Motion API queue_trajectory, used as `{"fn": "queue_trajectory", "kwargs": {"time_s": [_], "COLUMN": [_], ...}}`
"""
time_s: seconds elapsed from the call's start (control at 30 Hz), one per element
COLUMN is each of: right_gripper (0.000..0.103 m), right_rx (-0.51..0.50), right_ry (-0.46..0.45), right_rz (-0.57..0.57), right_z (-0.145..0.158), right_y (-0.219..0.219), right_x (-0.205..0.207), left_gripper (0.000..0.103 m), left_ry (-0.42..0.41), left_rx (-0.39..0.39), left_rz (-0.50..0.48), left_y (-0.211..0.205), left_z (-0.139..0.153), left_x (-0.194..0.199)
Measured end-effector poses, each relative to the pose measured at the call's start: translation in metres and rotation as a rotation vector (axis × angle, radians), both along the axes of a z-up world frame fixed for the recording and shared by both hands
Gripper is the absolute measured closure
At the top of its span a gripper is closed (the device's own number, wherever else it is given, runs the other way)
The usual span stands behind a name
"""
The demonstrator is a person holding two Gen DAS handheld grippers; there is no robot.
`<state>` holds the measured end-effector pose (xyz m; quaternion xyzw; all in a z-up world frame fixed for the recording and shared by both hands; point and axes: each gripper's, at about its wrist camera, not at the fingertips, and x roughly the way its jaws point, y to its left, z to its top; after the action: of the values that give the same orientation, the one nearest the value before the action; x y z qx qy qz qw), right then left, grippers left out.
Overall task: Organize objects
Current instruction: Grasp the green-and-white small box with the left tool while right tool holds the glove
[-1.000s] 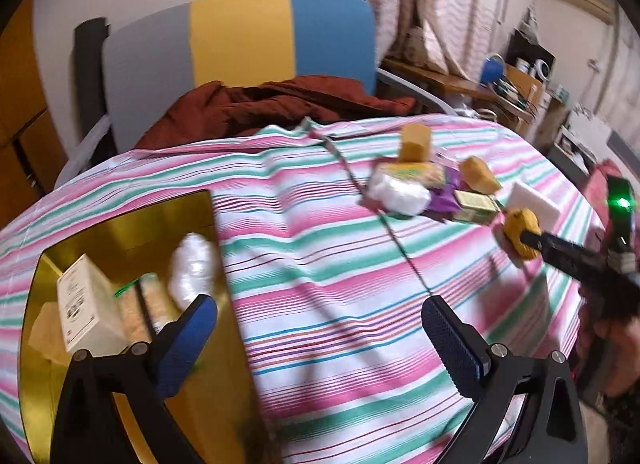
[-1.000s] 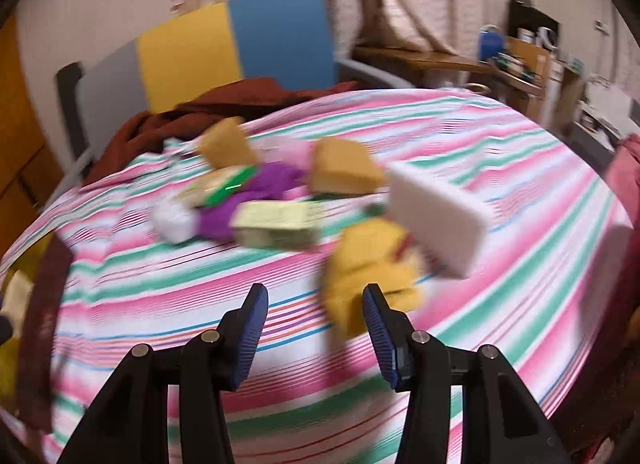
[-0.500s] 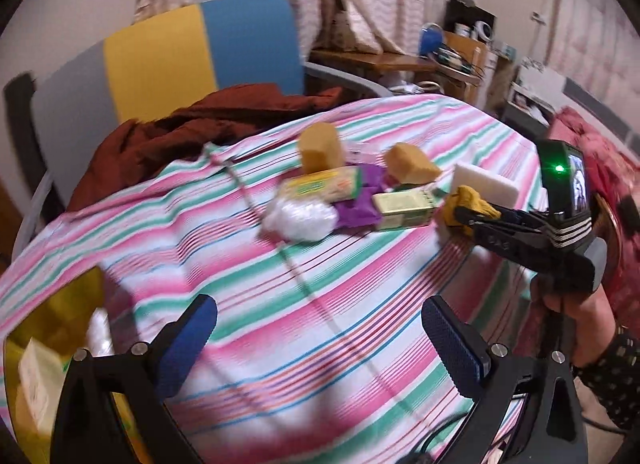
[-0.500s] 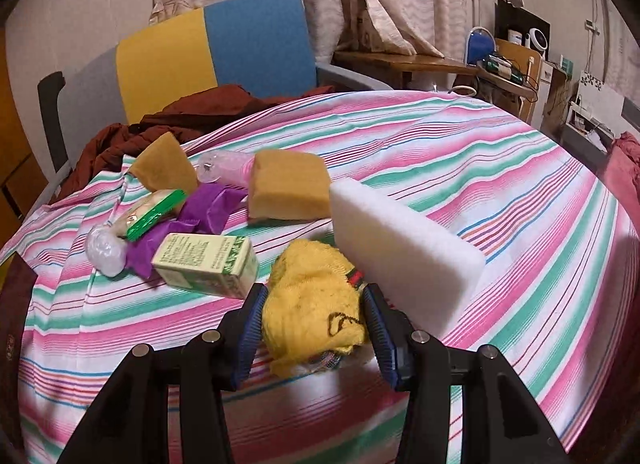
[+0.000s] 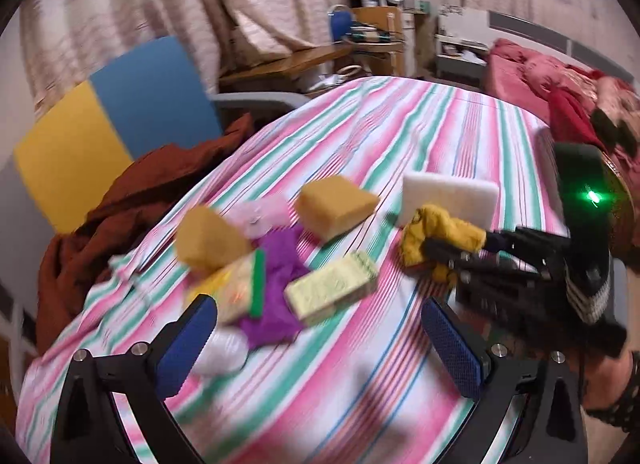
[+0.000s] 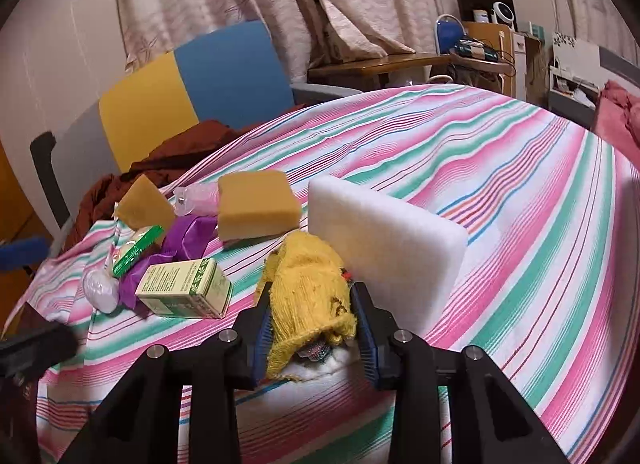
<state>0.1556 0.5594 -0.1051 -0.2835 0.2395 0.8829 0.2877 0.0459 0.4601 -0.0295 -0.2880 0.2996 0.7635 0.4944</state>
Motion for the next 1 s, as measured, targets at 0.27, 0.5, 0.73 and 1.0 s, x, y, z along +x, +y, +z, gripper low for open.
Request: {"fn": "queue_trajectory", "kwargs": {"time_s": [0.27, 0.5, 0.73, 1.0], "right_gripper": [0.066, 0.066, 0.066, 0.066], "right_rx": [-0.028, -0.042, -0.039, -0.027], "right_ry": [0.026, 0.04, 0.037, 0.023], "right_rz": [0.003, 0.004, 0.006, 0.007], "right_z": [-0.003, -0.006, -0.006, -0.005], "right_y": [0.004, 0.006, 0.005, 0.004], "right_x": [0.004, 0.006, 0.006, 0.003], "left_gripper": [0.0, 0.025, 0.042, 0.073], "left_ry": [-0.051, -0.175, -0.234, -0.209], "left_rx": [-0.087, -0.132, -0.117, -0.01], "left_rz": [-0.082, -0.153, -0.168, -0.015], "left_y": [0.051, 0.051, 0.027, 0.006], "left_z": [-0.027, -0.053, -0.064, -0.065], "left_x": [-0.032, -0.04, -0.024, -0.012]}}
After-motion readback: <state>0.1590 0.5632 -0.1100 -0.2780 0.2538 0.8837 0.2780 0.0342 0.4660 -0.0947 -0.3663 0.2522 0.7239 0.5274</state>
